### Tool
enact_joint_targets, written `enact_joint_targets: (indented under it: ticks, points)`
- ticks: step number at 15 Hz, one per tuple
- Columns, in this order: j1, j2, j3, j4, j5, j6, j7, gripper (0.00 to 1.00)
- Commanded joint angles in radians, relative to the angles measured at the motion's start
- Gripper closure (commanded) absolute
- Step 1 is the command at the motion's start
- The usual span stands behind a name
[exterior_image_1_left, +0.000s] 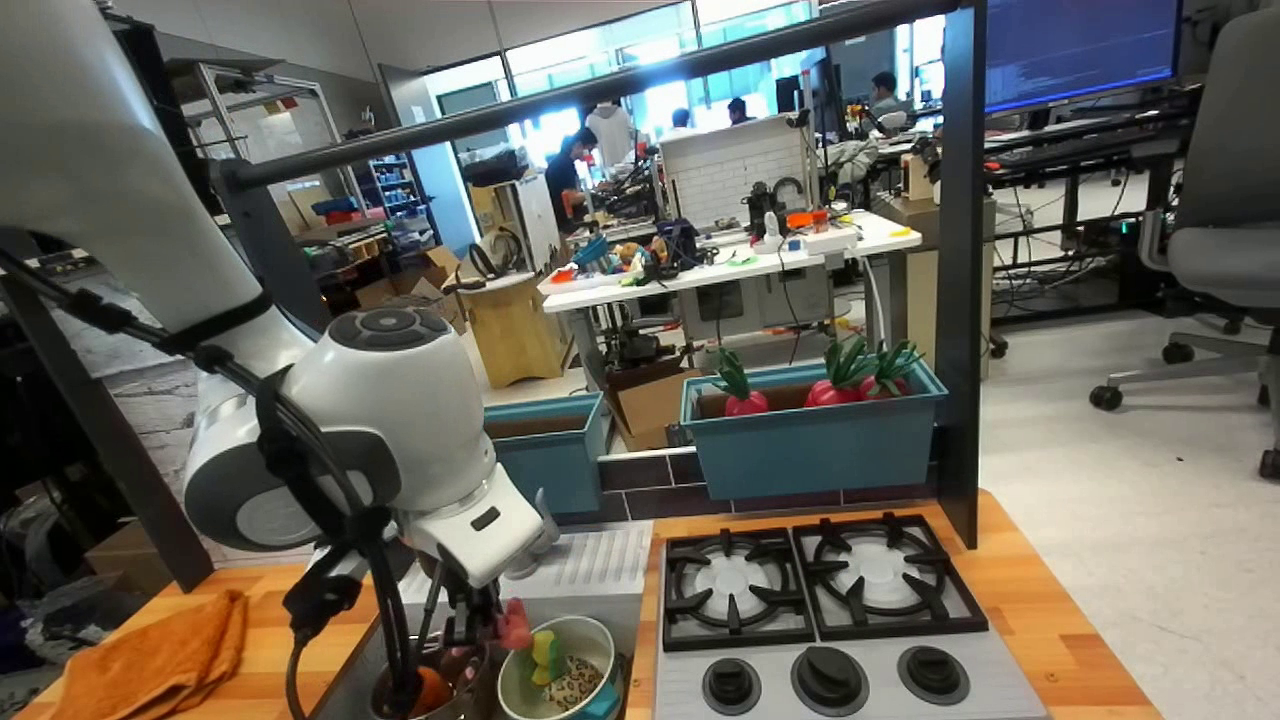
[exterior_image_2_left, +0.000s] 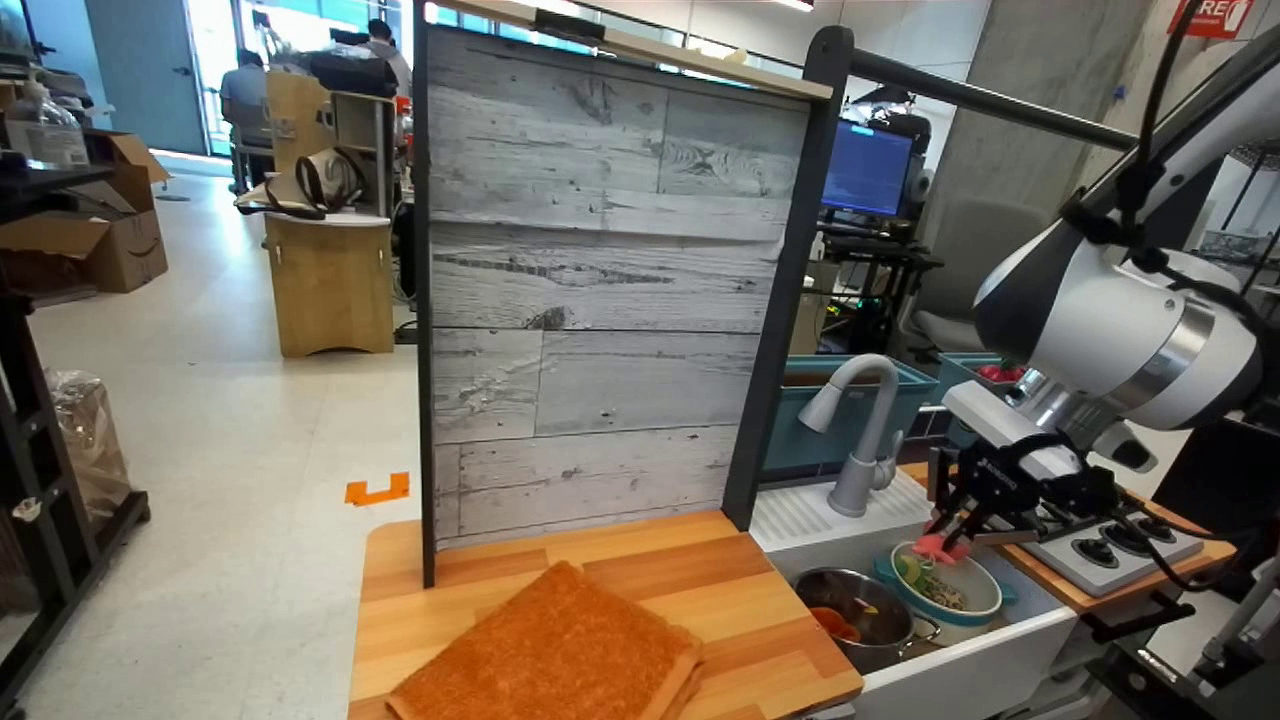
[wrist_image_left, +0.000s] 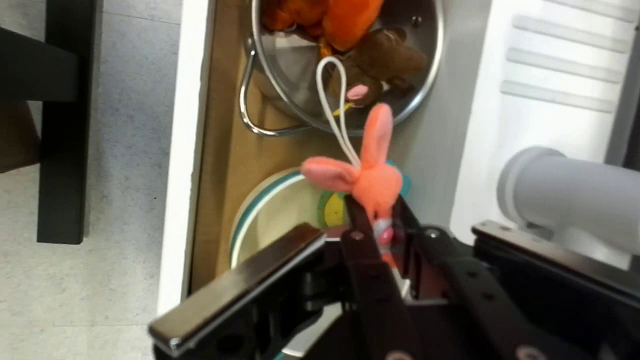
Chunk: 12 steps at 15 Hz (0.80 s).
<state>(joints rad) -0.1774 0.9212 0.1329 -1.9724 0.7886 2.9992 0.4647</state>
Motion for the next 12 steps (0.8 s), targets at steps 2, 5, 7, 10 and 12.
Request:
enact_joint_targets:
  ticks: [2, 5, 7, 10, 12]
  points:
    - [0.09, 0.031, -0.077, 0.0, 0.01, -0.003, 0.019, 0.96]
    - [0.158, 0.04, -0.146, -0.008, -0.003, -0.022, 0.069, 0.58]
    - [0.129, 0.049, -0.117, 0.001, 0.008, -0.005, 0.036, 0.69]
    - [0.135, 0.041, -0.115, -0.015, 0.005, 0.098, -0.008, 0.33]
    - [0.121, 0.025, -0.1, -0.03, 0.0, 0.148, -0.032, 0.25]
